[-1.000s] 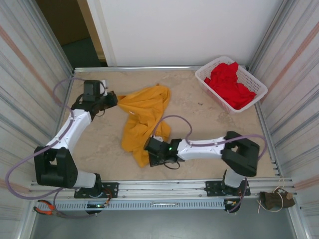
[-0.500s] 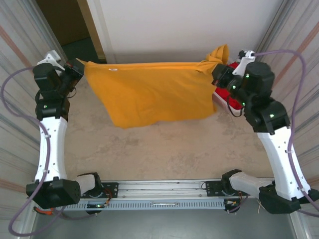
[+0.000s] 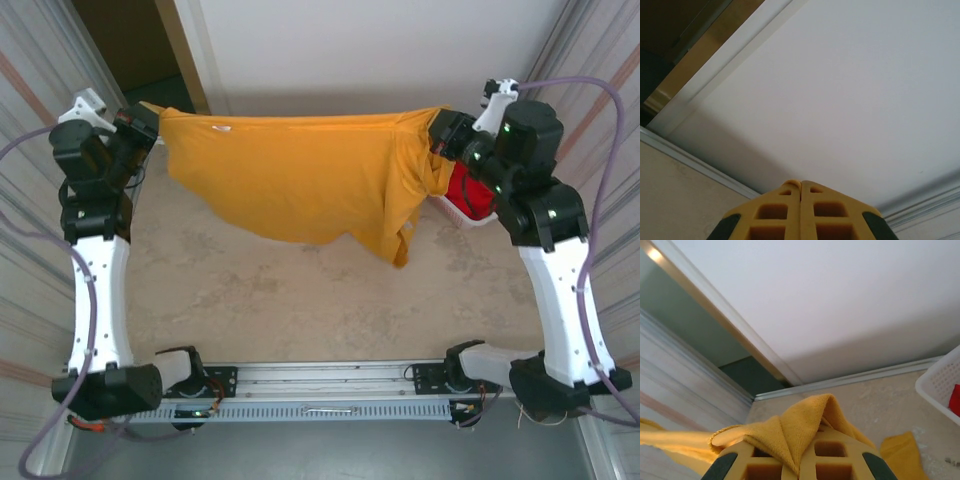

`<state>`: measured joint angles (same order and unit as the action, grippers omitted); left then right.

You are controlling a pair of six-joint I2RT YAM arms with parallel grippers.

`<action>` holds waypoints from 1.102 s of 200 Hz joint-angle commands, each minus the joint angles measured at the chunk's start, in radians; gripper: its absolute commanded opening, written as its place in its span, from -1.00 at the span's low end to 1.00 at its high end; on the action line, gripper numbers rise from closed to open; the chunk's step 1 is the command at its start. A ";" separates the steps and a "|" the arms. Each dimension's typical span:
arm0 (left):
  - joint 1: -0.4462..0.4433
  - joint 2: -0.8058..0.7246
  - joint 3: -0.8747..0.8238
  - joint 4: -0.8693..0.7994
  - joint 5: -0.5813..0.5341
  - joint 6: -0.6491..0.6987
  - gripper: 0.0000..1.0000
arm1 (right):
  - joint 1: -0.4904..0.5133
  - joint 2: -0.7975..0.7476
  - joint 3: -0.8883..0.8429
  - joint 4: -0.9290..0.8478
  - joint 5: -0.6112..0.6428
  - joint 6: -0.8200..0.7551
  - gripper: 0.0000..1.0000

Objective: Fold the inside-out t-shirt

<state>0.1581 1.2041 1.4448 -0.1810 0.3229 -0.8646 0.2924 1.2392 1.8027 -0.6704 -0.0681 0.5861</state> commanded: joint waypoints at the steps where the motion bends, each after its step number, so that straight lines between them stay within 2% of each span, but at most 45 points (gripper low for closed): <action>1: 0.013 0.140 0.048 0.001 -0.012 0.013 -1.00 | -0.066 0.131 0.022 0.102 -0.035 0.003 -1.00; 26: 0.014 0.323 0.169 0.026 -0.001 0.002 -1.00 | -0.122 0.338 0.191 0.145 -0.111 0.031 -1.00; 51: 0.015 0.477 0.394 0.020 0.042 -0.033 -1.00 | -0.156 0.562 0.534 0.072 -0.209 0.067 -1.00; 74: 0.015 0.507 0.554 0.023 0.054 -0.040 -1.00 | -0.159 0.687 0.902 -0.002 -0.254 0.097 -1.00; 90: 0.014 0.478 0.606 0.008 0.038 -0.018 -1.00 | -0.178 0.669 0.933 0.047 -0.280 0.146 -1.00; 109: 0.015 0.405 0.552 0.023 0.030 -0.010 -1.00 | -0.183 0.571 0.780 0.103 -0.302 0.157 -1.00; 129: 0.015 0.288 0.368 0.071 0.051 -0.018 -1.00 | -0.161 0.430 0.482 0.186 -0.304 0.139 -1.00; 158: 0.008 0.046 -0.074 0.144 0.060 -0.017 -1.00 | -0.111 0.189 -0.091 0.341 -0.261 0.129 -1.00; 180: -0.033 -0.175 -0.451 0.124 0.033 0.011 -1.00 | -0.039 0.024 -0.532 0.430 -0.218 0.145 -1.00; 199: -0.121 -0.393 -0.753 0.072 -0.042 0.009 -1.00 | 0.049 -0.042 -0.839 0.478 -0.162 0.176 -1.00; 220: -0.229 -0.669 -1.011 -0.039 -0.137 -0.083 -1.00 | 0.172 -0.083 -1.101 0.486 -0.032 0.200 -1.00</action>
<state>0.0208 0.8062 0.6411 -0.1116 0.2996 -0.8883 0.3595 1.2293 0.9009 -0.2352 -0.2417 0.7387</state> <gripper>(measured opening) 0.061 0.054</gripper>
